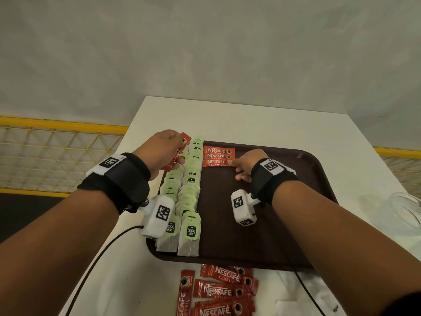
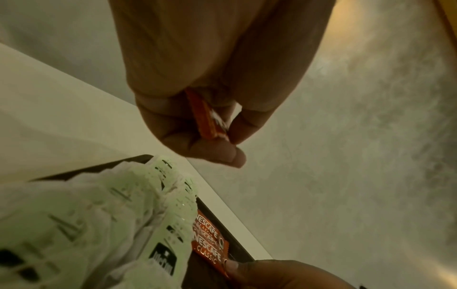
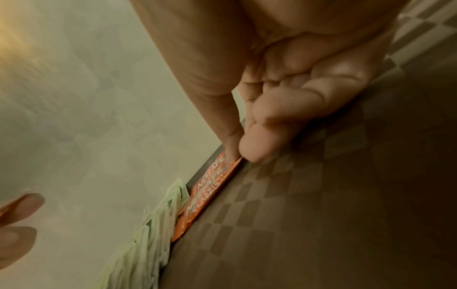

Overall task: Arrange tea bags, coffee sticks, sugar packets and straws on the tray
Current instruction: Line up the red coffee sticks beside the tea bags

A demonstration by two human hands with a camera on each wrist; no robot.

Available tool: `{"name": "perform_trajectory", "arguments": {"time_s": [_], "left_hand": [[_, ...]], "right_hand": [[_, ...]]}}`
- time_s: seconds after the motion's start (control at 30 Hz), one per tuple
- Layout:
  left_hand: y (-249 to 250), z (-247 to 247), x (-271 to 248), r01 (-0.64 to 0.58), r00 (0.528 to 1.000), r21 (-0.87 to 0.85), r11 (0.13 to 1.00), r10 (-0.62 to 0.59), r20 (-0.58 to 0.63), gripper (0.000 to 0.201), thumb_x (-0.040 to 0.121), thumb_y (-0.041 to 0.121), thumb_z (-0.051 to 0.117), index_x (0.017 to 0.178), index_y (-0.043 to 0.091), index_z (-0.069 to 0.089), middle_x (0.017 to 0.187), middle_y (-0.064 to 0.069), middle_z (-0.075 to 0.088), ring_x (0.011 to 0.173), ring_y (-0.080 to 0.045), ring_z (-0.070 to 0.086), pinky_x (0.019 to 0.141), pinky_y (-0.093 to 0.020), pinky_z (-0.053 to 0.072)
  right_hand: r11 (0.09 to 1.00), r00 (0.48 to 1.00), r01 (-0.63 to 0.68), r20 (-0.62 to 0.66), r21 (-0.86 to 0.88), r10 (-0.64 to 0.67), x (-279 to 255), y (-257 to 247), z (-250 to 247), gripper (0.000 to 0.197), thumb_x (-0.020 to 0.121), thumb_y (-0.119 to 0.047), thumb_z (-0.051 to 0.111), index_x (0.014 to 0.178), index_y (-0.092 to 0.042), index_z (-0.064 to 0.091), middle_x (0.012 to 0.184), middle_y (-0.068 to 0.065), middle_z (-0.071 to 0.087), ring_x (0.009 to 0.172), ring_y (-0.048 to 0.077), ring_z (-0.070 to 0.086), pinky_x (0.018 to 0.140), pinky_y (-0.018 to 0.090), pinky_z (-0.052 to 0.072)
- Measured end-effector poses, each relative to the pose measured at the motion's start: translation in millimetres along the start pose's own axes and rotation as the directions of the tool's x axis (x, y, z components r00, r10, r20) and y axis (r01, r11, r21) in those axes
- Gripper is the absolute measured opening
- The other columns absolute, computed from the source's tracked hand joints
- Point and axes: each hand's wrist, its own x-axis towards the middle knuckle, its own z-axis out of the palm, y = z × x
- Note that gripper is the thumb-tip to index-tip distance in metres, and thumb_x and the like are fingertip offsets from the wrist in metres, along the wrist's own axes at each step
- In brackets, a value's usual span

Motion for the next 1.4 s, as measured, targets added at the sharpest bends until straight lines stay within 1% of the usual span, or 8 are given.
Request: {"name": "perform_trajectory", "arguments": {"time_s": [0.13,0.2,0.27,0.47,0.63,0.9,1.23,1.4], "left_hand": [[1.2,-2.5,-6.6,-0.054,0.994,0.028,0.998,0.051,0.101,0.009,0.097,0.017,0.059,0.105,0.013,0.062,0.098,-0.007,0.07,0.079,-0.016,0.07,0.062,-0.027,0.055],[2.6,-1.2,-9.2,-0.06,0.993,0.026,0.998,0.057,0.105,0.018,0.091,0.017,0.068,0.107,0.013,0.061,0.098,-0.008,0.072,0.079,-0.018,0.072,0.06,-0.028,0.055],[4.3,1.6,-11.2,-0.067,0.995,0.022,0.998,0.065,0.075,0.025,0.087,0.017,0.074,0.107,0.012,0.059,0.094,-0.008,0.073,0.077,-0.019,0.074,0.057,-0.027,0.054],[7.4,16.4,-14.5,-0.11,0.992,0.006,0.994,0.109,0.067,0.036,0.081,0.013,0.079,0.109,0.008,0.057,0.088,-0.012,0.075,0.074,-0.021,0.074,0.056,-0.028,0.056],[3.8,27.0,-16.3,-0.151,0.986,0.078,0.986,0.144,0.089,0.039,0.084,0.023,0.077,0.116,0.013,0.056,0.102,-0.007,0.072,0.087,-0.018,0.068,0.064,-0.03,0.054],[-7.4,13.5,-24.5,-0.14,0.988,0.14,0.98,0.147,-0.041,0.034,0.092,0.037,0.064,0.119,0.018,0.055,0.114,-0.003,0.06,0.108,-0.02,0.059,0.094,-0.042,0.051],[-11.6,0.4,-46.7,-0.127,0.988,0.107,0.986,0.135,-0.07,0.024,0.096,0.031,0.059,0.116,0.018,0.055,0.111,-0.001,0.059,0.109,-0.023,0.059,0.094,-0.045,0.053],[-16.3,-3.9,-61.6,-0.161,0.983,0.168,0.972,0.174,-0.064,0.02,0.097,0.029,0.056,0.113,0.018,0.058,0.101,0.004,0.059,0.096,-0.018,0.058,0.089,-0.04,0.052]], "right_hand": [[0.996,0.999,0.019,-0.037,-0.082,-0.022,3.7,1.1,-0.8,0.028,0.085,-0.031,0.073,0.084,-0.007,0.058,0.069,0.005,0.065,0.048,0.015,0.062,0.047,0.026,0.049],[0.976,0.98,0.145,-0.114,-0.161,-0.164,6.2,3.5,-1.9,0.022,0.088,-0.031,0.068,0.079,-0.011,0.061,0.066,0.003,0.064,0.06,0.017,0.062,0.066,0.033,0.058],[0.935,0.924,0.351,-0.145,-0.052,-0.355,-0.6,3.3,-5.4,0.023,0.091,-0.031,0.063,0.079,-0.012,0.064,0.07,0.004,0.064,0.06,0.016,0.058,0.064,0.034,0.056],[0.817,0.789,0.536,0.218,0.211,-0.574,-40.0,-7.0,-11.5,0.008,0.089,-0.017,0.068,0.089,-0.009,0.07,0.075,0.006,0.066,0.059,0.01,0.055,0.054,0.02,0.047],[0.848,0.852,0.403,0.198,0.345,-0.485,-40.2,6.6,-17.3,0.004,0.091,-0.005,0.063,0.087,-0.004,0.066,0.07,0.008,0.063,0.057,0.012,0.055,0.049,0.018,0.046],[0.918,0.984,-0.038,0.177,0.395,-0.035,-24.4,40.4,-18.0,0.016,0.098,-0.013,0.053,0.085,-0.006,0.06,0.071,0.002,0.057,0.058,0.008,0.048,0.054,0.017,0.039],[0.997,0.998,-0.044,0.055,0.068,0.04,-18.0,27.5,-0.8,0.026,0.097,-0.023,0.057,0.075,-0.008,0.056,0.064,0.002,0.056,0.051,0.009,0.045,0.049,0.019,0.036],[0.999,0.999,-0.001,-0.033,-0.048,-0.001,-13.4,24.5,4.5,0.025,0.093,-0.027,0.063,0.078,-0.007,0.06,0.063,0.004,0.06,0.055,0.013,0.054,0.059,0.024,0.044]]}}
